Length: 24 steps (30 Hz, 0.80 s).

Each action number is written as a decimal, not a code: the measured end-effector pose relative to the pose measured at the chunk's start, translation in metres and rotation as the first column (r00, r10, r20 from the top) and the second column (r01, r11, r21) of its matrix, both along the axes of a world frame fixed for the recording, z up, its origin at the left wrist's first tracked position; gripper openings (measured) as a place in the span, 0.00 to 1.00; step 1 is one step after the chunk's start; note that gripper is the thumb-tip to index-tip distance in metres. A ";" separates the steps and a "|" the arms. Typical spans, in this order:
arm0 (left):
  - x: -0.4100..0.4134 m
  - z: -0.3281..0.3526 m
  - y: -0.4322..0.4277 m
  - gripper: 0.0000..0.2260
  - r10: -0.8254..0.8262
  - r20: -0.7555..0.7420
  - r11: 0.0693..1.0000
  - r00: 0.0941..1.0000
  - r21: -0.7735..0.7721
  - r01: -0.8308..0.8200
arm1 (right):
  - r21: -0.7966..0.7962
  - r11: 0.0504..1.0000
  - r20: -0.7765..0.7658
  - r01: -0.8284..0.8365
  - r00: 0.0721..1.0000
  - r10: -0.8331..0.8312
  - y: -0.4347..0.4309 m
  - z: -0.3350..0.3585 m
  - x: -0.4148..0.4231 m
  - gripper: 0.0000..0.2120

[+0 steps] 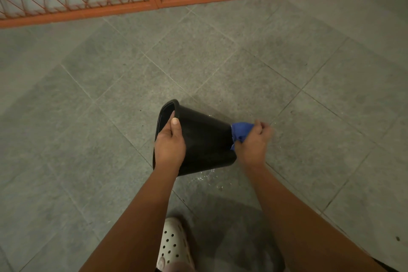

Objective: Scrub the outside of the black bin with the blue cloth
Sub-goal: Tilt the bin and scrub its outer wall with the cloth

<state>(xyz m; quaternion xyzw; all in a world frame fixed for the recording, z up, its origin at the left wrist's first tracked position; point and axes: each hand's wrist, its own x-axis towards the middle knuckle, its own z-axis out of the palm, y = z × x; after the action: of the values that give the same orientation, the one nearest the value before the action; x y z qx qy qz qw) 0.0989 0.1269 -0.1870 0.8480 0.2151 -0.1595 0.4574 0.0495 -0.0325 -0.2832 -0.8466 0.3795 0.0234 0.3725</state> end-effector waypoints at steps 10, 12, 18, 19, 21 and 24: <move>-0.003 -0.004 0.002 0.19 0.004 0.027 0.994 1.000 -0.106 -0.001 | 0.166 0.981 0.178 -0.098 0.982 0.068 0.017 -0.001 -0.016 0.33; -0.003 -0.006 0.004 0.19 0.024 0.024 0.994 0.999 -0.106 -0.022 | 0.189 0.977 0.165 -0.099 0.984 0.068 0.023 0.000 -0.019 0.34; -0.004 -0.004 0.004 0.19 0.017 0.042 0.998 0.999 -0.069 -0.014 | 0.167 0.984 0.206 -0.059 0.978 0.024 0.026 0.012 -0.014 0.26; -0.004 -0.003 0.003 0.19 0.024 0.043 0.997 0.999 -0.076 -0.021 | 0.172 0.983 0.200 -0.062 0.979 0.027 0.024 0.012 -0.014 0.24; -0.004 -0.001 0.001 0.18 0.038 0.044 0.996 0.998 -0.083 -0.035 | 0.178 0.982 0.202 -0.055 0.979 0.019 0.024 0.014 -0.019 0.23; -0.003 0.000 -0.002 0.18 0.043 0.049 0.996 0.998 -0.083 -0.039 | 0.098 0.991 0.303 -0.090 0.951 0.057 0.041 0.018 -0.036 0.23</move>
<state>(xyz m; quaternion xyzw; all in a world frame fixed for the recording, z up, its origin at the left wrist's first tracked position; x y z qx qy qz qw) 0.0960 0.1254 -0.1870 0.8276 0.2140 -0.1370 0.5005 0.0133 0.0083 -0.2653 -0.8319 0.2850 -0.0702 0.4709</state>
